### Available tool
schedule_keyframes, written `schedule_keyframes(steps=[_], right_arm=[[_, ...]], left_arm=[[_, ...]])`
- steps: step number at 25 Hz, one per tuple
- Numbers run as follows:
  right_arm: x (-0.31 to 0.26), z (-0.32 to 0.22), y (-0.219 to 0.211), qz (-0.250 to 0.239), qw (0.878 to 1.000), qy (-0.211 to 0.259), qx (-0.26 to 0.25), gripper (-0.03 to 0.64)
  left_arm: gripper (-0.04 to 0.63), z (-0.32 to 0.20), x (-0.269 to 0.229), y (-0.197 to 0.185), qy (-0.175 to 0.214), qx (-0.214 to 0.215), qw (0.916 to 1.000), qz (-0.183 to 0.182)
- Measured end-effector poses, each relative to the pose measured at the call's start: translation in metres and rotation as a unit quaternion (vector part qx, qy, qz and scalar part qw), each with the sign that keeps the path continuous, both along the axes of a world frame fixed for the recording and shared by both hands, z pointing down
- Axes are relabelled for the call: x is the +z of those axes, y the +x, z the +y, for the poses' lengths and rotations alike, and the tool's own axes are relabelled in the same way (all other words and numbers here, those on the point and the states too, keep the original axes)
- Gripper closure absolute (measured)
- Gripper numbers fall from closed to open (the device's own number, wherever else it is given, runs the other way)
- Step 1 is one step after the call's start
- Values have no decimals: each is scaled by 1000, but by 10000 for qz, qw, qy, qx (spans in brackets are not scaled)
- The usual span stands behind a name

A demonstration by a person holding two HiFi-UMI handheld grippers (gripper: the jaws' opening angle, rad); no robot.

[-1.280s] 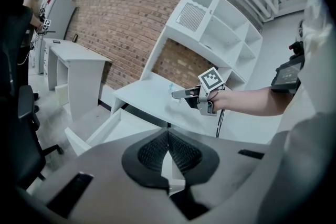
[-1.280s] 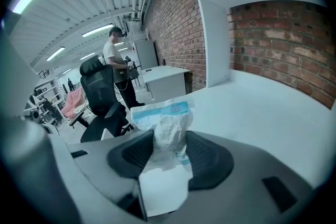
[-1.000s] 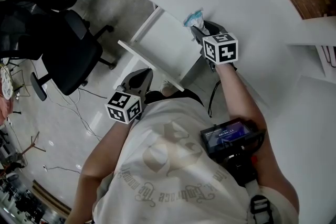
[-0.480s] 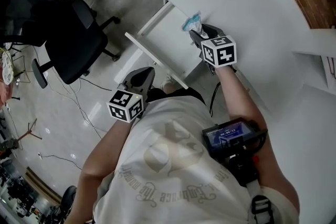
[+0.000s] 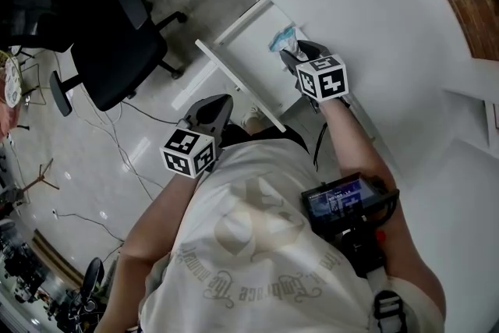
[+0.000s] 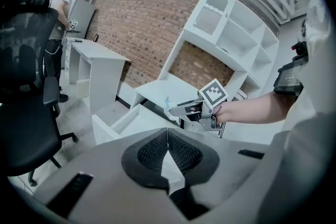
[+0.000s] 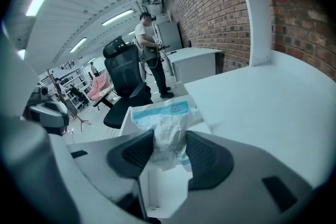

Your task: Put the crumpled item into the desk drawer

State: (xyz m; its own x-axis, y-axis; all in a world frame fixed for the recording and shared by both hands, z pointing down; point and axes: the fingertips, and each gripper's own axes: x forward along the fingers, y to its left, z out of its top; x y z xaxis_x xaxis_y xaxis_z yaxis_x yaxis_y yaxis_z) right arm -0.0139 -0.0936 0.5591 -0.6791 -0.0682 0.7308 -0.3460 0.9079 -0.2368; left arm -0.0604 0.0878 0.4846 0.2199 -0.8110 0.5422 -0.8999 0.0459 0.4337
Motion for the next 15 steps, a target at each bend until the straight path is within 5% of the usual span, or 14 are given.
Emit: schedule_keyframes(steps=[15], right_arm=[[55, 30, -8, 381, 9976, -466, -339, 403]], left_arm=[[574, -8, 11, -7, -153, -214, 9995, 160]])
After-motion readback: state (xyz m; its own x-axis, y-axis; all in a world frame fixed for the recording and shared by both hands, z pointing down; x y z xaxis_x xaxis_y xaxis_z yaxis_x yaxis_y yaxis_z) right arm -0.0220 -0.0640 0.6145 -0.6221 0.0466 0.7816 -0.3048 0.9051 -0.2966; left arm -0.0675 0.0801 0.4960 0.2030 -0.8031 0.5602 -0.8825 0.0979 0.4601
